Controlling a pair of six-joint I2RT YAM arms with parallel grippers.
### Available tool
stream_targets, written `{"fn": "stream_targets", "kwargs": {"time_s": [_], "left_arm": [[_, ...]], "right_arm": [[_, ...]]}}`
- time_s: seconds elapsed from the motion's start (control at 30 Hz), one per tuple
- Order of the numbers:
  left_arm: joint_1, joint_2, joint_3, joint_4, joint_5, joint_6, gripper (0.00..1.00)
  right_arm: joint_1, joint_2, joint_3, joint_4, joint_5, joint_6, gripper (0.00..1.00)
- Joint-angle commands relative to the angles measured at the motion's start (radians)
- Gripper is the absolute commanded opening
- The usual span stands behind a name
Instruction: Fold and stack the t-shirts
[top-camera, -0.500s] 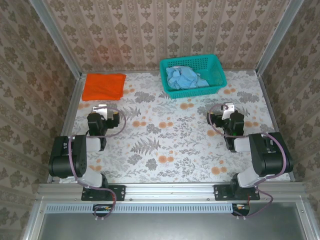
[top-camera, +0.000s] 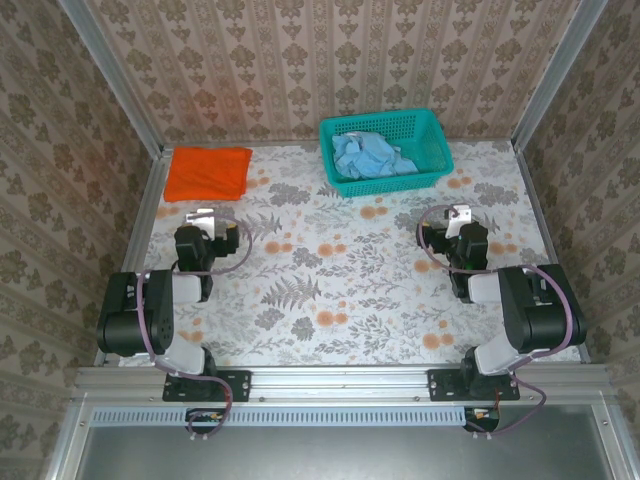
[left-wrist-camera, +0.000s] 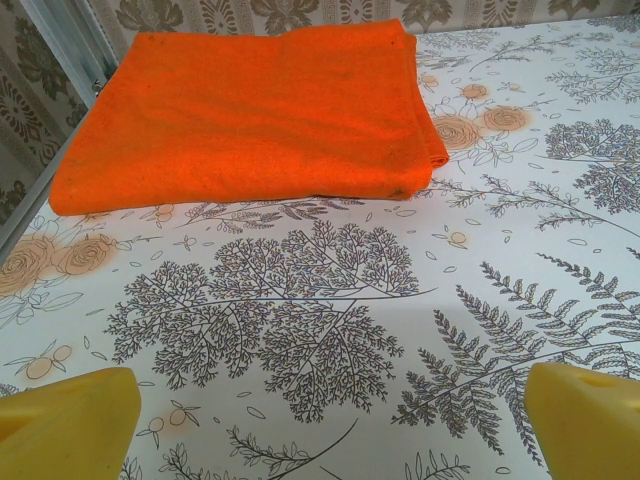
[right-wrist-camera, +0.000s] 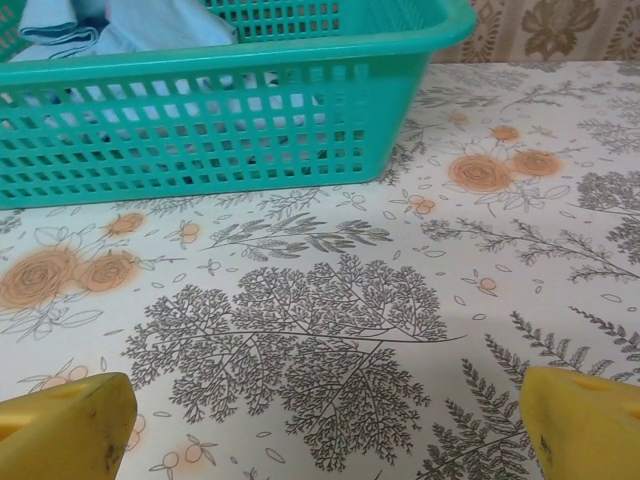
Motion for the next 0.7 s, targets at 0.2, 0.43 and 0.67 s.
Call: {"fn": "stream_targets", "kwargs": {"time_s": [0.2,0.43,0.67], "left_arm": [[-0.001,0.012,0.014,0.013,-0.001,0.015,1.0],[-0.003,0.012,0.013,0.014,-0.001,0.017,1.0],[-0.067,-0.192,0.018,-0.144,-0.138,0.047,1.0]], "right_arm": [[0.007,-0.004,0.021,-0.018,0.05,0.012,1.0],[0.009,-0.005,0.02,-0.018,0.053,0.01,1.0],[0.075,-0.211,0.075,-0.273,0.249,0.009,0.99]]}}
